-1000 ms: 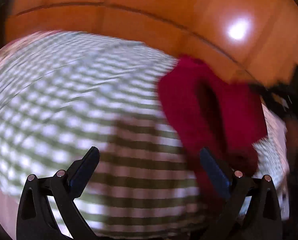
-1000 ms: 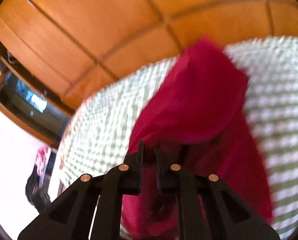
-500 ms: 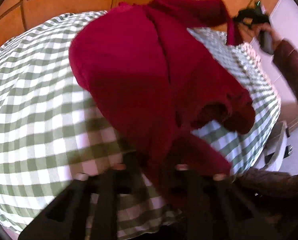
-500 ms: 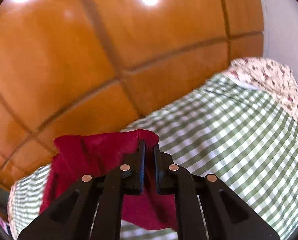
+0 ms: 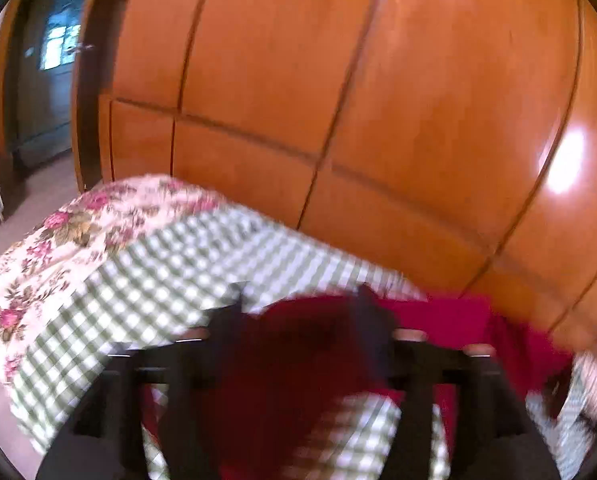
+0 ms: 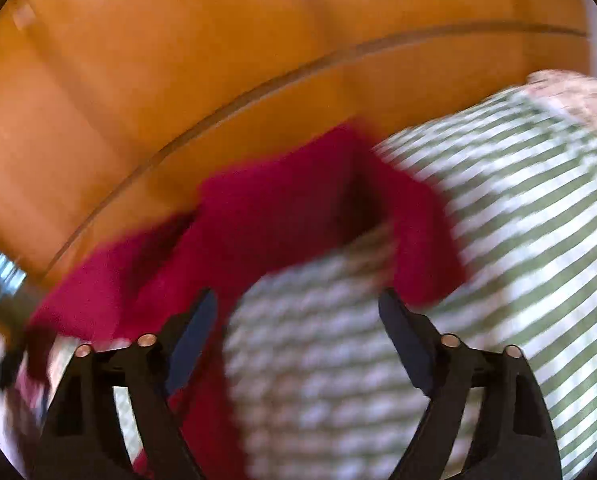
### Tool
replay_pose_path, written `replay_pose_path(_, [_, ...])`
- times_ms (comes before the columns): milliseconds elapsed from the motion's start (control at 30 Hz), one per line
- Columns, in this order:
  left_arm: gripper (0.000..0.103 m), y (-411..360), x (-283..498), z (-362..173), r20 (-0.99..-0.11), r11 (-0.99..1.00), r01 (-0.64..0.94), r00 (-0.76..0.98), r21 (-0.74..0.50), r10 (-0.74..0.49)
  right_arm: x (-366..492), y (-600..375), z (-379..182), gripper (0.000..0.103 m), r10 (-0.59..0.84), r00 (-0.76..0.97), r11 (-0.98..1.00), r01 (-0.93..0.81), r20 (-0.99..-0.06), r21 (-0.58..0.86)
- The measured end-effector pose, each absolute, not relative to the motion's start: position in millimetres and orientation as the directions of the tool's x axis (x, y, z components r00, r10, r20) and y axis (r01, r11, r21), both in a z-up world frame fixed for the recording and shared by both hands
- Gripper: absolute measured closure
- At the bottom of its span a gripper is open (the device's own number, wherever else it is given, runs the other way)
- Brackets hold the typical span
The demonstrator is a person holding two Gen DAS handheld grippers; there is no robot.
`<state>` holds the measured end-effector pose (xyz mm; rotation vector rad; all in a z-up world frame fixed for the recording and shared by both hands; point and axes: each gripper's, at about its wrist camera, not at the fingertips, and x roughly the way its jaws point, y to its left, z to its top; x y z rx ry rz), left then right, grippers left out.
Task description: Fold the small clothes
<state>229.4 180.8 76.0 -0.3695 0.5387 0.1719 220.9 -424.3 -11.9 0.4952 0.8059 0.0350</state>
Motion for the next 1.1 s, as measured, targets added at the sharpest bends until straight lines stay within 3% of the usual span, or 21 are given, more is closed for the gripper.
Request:
replay_pose_path(100, [0.033,162.0,222.4,73.9,-0.519,0.925,-0.209,0.855,-0.318,0.015,208.3,-369.2,-23.6,0.037,0.388,0.622,0.861,0.018,-0.68,0.508])
replay_pose_path(267, [0.034,116.1,207.1,28.6,-0.594,0.924,-0.024,0.772,-0.381,-0.225,212.2,-296.0,-62.1,0.056,0.521,0.463,0.82,-0.038,-0.717,0.571])
replay_pose_path(400, [0.04,64.0,197.2,-24.4,-0.672,0.889,0.069,0.628,-0.454,-0.392,219.0,-261.4,-84.8,0.058,0.569,0.396,0.793,-0.032,-0.721,0.608])
replay_pose_path(433, [0.04,53.7,194.9,-31.6,-0.681,0.88,0.075,0.602,-0.47,-0.416,220.0,-257.0,-87.2,0.063,0.559,0.399,0.799,-0.027,-0.726,0.6])
replay_pose_path(467, [0.043,43.8,193.6,-39.2,-0.687,0.865,0.088,0.571,-0.494,-0.45,222.2,-253.2,-89.1,0.078,0.532,0.404,0.817,-0.013,-0.744,0.577])
replay_pose_path(533, [0.044,30.3,193.7,-51.5,-0.684,0.833,0.12,0.514,-0.541,-0.518,223.5,-251.0,-82.7,0.089,0.488,0.423,0.844,-0.004,-0.764,0.537])
replay_pose_path(667, [0.044,2.2,199.4,-70.3,-0.677,0.785,0.167,0.421,-0.597,-0.604,211.4,-281.6,-34.7,0.09,0.408,0.559,0.883,-0.041,-0.722,0.468])
replay_pose_path(767, [0.042,-27.6,200.4,-79.9,-0.664,0.749,0.178,0.365,-0.638,-0.653,206.8,-325.8,-8.4,0.09,0.306,0.652,0.906,0.025,-0.693,0.423])
replay_pose_path(933, [0.04,-76.2,199.8,-98.3,-0.648,0.695,0.174,0.262,-0.698,-0.716,218.7,-399.3,-17.9,0.092,0.142,0.653,0.911,0.208,-0.744,0.357])
replay_pose_path(967, [0.042,-81.9,199.2,-98.9,-0.644,0.691,0.181,0.258,-0.7,-0.72,224.9,-406.6,-26.4,0.092,0.131,0.641,0.906,0.232,-0.756,0.353])
replay_pose_path(1033, [0.081,-95.7,203.1,-96.1,-0.657,0.701,0.208,0.246,-0.682,-0.712,229.6,-418.9,-40.6,0.092,0.118,0.616,0.903,0.26,-0.779,0.343])
replay_pose_path(1067, [0.093,-100.7,205.0,-95.8,-0.672,0.713,0.21,0.239,-0.669,-0.701,231.9,-420.8,-46.3,0.093,0.112,0.603,0.905,0.266,-0.79,0.331])
replay_pose_path(1100, [0.094,-101.5,205.9,-95.0,-0.671,0.713,0.205,0.241,-0.67,-0.701,233.8,-420.7,-50.1,0.093,0.11,0.592,0.906,0.271,-0.798,0.326])
